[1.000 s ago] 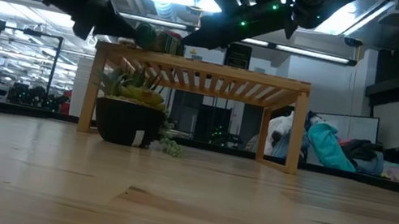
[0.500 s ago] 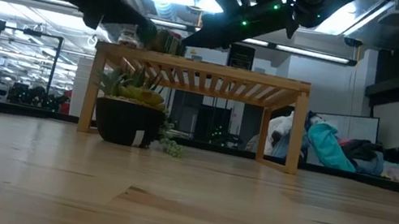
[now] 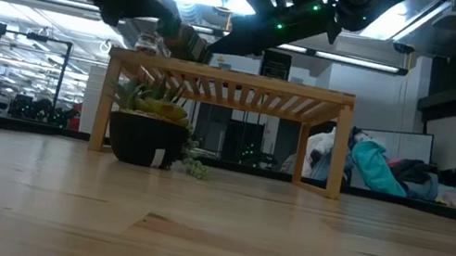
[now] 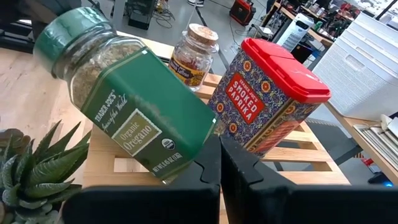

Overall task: Shelf spices
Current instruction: Adjust the green seasoning bottle on the shelf

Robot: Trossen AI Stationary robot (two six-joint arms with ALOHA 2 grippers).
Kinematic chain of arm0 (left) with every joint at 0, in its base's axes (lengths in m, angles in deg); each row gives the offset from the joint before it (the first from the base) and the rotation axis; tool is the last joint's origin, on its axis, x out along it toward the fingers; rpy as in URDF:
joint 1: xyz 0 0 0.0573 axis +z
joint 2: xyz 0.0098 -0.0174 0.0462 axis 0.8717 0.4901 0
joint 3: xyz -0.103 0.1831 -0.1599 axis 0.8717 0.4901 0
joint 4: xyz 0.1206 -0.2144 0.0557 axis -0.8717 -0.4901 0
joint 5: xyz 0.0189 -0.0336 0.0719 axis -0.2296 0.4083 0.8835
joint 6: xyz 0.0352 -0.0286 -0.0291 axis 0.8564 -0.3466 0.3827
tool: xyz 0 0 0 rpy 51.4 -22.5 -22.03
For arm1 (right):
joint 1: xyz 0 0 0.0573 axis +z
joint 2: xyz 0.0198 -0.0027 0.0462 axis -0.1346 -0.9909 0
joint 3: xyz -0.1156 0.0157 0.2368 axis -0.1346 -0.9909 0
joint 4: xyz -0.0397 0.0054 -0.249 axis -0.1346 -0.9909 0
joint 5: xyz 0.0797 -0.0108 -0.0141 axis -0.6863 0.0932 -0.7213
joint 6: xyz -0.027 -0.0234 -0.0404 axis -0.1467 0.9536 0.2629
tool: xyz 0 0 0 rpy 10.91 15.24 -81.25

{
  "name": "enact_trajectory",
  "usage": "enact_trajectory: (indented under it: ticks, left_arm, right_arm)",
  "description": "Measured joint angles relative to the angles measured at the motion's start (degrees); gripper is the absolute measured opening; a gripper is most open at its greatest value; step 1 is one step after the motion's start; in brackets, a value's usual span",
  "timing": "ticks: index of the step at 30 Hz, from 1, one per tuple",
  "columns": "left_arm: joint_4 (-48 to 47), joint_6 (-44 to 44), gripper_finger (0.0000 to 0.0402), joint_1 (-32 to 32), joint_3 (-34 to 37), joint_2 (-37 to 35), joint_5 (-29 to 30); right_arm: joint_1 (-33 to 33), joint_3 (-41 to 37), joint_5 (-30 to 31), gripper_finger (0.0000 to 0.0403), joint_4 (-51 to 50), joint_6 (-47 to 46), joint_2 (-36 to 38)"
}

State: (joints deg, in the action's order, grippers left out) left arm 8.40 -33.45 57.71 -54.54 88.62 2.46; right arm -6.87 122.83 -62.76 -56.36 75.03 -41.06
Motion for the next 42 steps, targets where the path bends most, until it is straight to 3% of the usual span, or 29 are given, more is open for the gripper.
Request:
enact_trajectory:
  ticks: [9, 42]
  left_arm:
    - [0.61, 3.1, 0.0, 1.46, -3.69, -0.02, -0.28]
    - [-0.22, -0.16, 0.0, 11.09, -7.01, 1.7, -12.15]
  right_arm:
    - [1.21, -0.22, -0.5, 0.0001, -1.16, -0.59, -0.17]
    - [1.53, -0.22, -0.38, 0.0001, -3.56, -0.18, -0.28]
